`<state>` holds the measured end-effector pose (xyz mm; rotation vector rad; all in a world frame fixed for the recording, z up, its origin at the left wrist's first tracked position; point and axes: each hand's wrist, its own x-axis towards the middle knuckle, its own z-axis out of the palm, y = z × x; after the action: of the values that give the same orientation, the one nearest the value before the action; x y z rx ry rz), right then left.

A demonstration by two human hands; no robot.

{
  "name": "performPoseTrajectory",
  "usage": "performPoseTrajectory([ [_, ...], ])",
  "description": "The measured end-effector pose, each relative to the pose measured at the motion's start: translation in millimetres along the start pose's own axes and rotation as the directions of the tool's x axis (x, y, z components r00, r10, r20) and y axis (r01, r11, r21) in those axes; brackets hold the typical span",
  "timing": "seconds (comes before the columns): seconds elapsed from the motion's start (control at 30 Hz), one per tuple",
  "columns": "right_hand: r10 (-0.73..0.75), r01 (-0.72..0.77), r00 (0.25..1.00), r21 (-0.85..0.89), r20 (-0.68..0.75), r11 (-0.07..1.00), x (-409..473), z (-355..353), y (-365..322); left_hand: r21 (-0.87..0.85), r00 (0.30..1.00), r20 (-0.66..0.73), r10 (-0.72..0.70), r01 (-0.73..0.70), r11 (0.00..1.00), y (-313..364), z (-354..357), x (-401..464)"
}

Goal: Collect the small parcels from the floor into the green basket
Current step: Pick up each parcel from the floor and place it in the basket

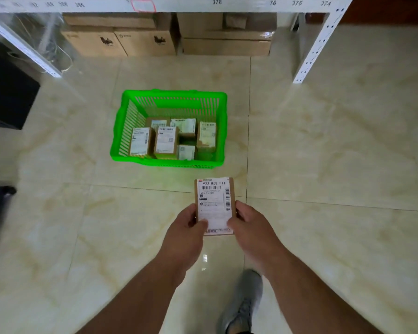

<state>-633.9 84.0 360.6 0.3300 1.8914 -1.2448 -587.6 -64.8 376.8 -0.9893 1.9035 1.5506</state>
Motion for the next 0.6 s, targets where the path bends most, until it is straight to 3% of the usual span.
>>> performPoseTrajectory([
  [0.27,0.038,-0.041,0.999,-0.087,-0.030,0.995,54.6,17.1,-42.8,0.029,1.000,-0.026,-0.003,0.004,1.000,19.4,-32.5,61.6],
  [0.6,0.094,-0.103,0.988,-0.068,-0.124,0.992,101.3,66.5,-117.5,0.011,0.995,0.098,0.005,-0.006,1.000,68.3,-111.0,116.4],
])
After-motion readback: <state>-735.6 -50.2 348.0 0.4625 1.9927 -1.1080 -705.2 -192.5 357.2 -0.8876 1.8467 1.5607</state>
